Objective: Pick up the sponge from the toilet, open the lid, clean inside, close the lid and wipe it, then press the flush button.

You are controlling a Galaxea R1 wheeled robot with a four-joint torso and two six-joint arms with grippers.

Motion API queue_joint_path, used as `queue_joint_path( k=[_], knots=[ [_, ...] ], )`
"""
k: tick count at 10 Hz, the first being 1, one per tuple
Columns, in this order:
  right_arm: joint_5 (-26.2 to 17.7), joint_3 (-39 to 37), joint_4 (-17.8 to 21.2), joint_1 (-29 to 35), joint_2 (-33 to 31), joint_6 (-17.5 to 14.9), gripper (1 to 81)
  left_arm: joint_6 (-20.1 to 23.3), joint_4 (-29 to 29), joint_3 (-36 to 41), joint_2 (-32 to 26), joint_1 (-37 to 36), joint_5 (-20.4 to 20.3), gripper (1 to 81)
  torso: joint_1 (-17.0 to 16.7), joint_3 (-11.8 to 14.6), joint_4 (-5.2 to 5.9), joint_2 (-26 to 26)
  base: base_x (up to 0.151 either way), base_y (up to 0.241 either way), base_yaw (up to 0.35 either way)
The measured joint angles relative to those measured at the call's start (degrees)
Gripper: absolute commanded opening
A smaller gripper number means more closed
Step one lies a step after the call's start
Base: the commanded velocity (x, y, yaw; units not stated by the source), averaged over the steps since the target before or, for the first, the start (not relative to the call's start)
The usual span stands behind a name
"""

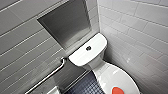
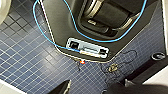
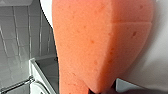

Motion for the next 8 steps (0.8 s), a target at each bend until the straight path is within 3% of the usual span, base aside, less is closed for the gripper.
queue_joint_path(
  k=[8],
  knots=[
    [10.98,9.51,0.22,-10.65,-13.36,-0.01,1.0,0.01,0.01,0.02,-0.17,0.00,-0.41,81.1,0.00,0.00,0.00,0.00,0.000,0.000,0.000]
  ],
)
